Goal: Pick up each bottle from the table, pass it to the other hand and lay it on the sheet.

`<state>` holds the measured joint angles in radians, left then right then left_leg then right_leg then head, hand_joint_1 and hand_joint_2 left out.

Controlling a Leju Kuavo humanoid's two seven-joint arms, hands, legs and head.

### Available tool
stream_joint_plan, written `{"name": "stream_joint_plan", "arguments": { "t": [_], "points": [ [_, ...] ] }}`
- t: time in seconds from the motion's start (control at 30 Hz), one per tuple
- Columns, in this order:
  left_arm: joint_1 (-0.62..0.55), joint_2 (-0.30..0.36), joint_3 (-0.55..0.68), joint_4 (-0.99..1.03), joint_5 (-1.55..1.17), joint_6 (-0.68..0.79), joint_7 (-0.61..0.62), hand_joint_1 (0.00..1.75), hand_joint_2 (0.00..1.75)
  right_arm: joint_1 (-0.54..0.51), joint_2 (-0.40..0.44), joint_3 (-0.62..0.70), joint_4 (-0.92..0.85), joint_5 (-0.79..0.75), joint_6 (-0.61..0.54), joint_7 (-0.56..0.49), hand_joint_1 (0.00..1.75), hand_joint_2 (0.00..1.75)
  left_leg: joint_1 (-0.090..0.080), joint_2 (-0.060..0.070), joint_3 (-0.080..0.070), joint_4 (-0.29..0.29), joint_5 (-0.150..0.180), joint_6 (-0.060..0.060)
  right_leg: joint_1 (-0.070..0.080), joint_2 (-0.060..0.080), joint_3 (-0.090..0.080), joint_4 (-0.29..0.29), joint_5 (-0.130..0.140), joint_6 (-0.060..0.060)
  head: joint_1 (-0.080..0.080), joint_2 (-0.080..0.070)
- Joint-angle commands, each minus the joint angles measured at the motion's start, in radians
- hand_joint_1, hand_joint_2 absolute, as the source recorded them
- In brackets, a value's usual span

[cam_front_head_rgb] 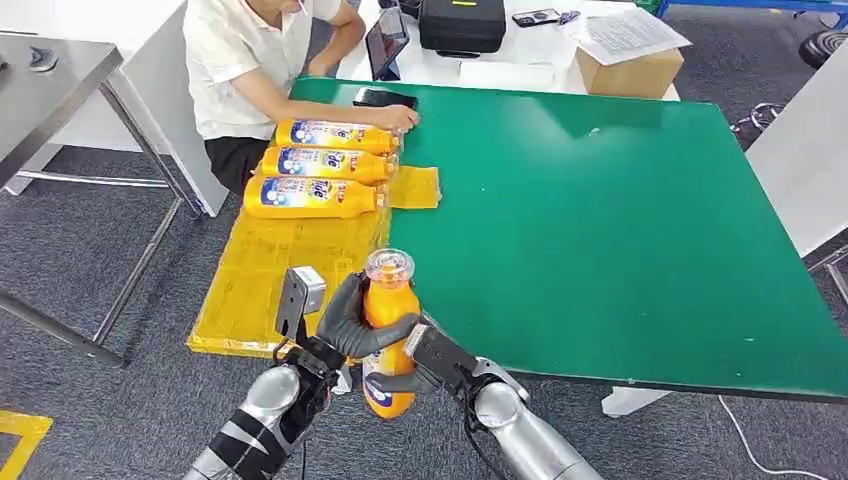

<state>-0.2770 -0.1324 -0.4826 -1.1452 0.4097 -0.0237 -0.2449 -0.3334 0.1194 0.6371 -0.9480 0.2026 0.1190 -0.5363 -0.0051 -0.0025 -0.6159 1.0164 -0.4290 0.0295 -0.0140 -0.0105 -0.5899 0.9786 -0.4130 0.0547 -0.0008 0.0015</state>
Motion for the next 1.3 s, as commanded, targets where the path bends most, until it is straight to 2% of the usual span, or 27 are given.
{"name": "stream_joint_plan", "arguments": {
  "t": [0.03,0.23,0.7,0.83,1.03,1.3],
  "points": [
    [-0.015,0.052,-0.026,-0.090,-0.050,0.014,-0.018,1.75,1.75,-0.009,0.019,0.023,-0.050,0.000,-0.018,-0.006,0.00,1.75,0.000,0.001,0.001,0.000,-0.001,-0.001,0.000,0.002,0.000,0.000,0.000,-0.001,0.000,0.000],
    [-0.010,0.076,-0.038,-0.175,-0.144,0.045,-0.029,1.75,1.75,0.011,0.017,0.012,-0.051,0.004,-0.026,-0.005,0.00,1.75,0.001,0.001,0.002,0.000,-0.001,-0.001,0.001,0.001,0.001,0.000,-0.001,-0.002,0.000,0.000],
    [-0.008,0.076,-0.038,-0.174,-0.143,0.045,-0.030,1.75,1.75,0.010,0.018,0.012,-0.051,0.004,-0.026,-0.005,0.00,1.75,0.001,0.001,0.002,0.000,-0.001,-0.002,0.001,0.000,0.002,0.000,-0.001,-0.002,0.000,0.000],
    [-0.009,0.097,-0.042,-0.204,-0.237,0.069,-0.039,1.75,1.75,0.027,0.020,0.001,-0.051,0.006,-0.029,-0.008,0.00,1.75,0.001,0.001,0.002,0.000,-0.001,-0.001,0.001,0.000,0.001,0.000,-0.001,-0.001,0.000,0.000],
    [0.018,0.130,0.003,-0.266,-0.357,0.077,-0.021,1.75,1.75,0.051,0.023,-0.023,-0.056,0.016,-0.034,-0.017,0.00,1.75,0.001,0.002,0.002,0.000,-0.001,-0.002,0.001,0.001,0.001,-0.001,-0.001,-0.002,0.000,0.000],
    [-0.011,0.121,0.039,-0.230,-0.414,0.056,-0.008,1.75,1.75,0.062,0.024,-0.050,-0.057,0.031,-0.035,-0.022,0.00,1.75,0.001,0.001,0.003,0.000,-0.001,-0.002,0.001,0.001,0.002,0.000,-0.001,-0.002,0.000,0.000]
  ]
}}
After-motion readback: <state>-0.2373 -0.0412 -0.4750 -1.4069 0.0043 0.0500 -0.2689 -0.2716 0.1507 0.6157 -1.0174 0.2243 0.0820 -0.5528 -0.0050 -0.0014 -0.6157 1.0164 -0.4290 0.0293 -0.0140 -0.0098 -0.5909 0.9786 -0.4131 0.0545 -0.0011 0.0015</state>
